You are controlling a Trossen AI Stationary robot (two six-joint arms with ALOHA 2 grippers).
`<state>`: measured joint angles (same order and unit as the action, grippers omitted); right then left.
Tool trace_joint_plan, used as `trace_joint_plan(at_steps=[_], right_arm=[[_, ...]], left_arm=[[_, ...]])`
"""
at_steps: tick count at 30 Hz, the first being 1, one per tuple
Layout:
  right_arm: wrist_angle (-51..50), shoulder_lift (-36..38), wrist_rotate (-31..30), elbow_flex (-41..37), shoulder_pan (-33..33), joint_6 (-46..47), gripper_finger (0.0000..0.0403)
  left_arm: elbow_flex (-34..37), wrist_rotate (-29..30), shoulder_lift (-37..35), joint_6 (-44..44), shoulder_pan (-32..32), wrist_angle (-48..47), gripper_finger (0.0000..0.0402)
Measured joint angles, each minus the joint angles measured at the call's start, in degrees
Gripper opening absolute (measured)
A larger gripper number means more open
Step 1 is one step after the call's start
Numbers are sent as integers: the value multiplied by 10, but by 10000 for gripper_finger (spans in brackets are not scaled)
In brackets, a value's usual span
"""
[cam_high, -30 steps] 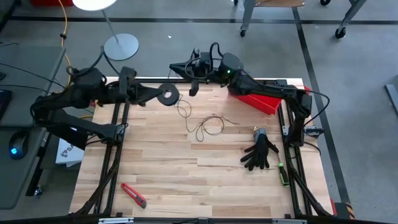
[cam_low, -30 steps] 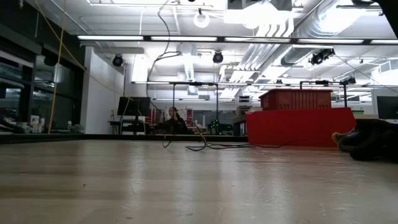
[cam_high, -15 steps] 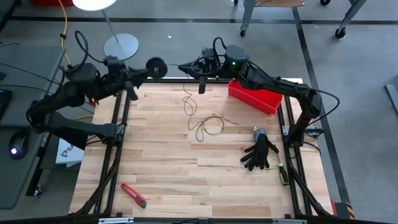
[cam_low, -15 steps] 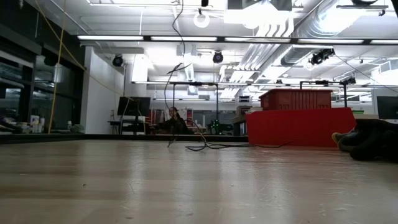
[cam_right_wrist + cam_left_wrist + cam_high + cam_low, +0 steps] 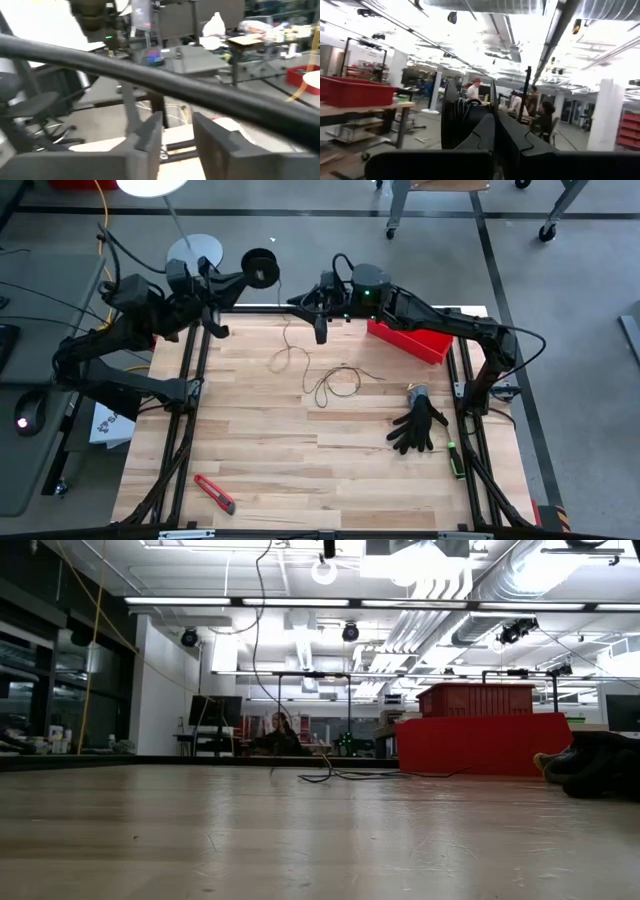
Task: Coil cords
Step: Coil the black wire on the spool
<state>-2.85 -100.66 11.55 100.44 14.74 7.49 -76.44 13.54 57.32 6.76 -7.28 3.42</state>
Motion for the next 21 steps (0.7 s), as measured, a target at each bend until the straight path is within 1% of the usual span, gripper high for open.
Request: trace_joint_plan(at_steps=[2,4,7,11,18,21], right_arm=[[-2,0,-17,0,-3,0,142],[-1,0,-21,0,-7,0,165],[-1,0,-20,0,-11,2,184],[-3,0,-13,0,-20,3,188],[-8,-3,-16,0,-21,-31,188],[-7,-3,-17,0,-21,-35,176]], left_arm=[[1,-2,3,0,4,15,0],[1,-1,1,-4,7,30,1],[0,-1,0,-10,8,47,1],[1,-1,4,-13,8,50,1],[0,-1,20,-9,8,67,1],[1,-1,25,-9,8,72,1]])
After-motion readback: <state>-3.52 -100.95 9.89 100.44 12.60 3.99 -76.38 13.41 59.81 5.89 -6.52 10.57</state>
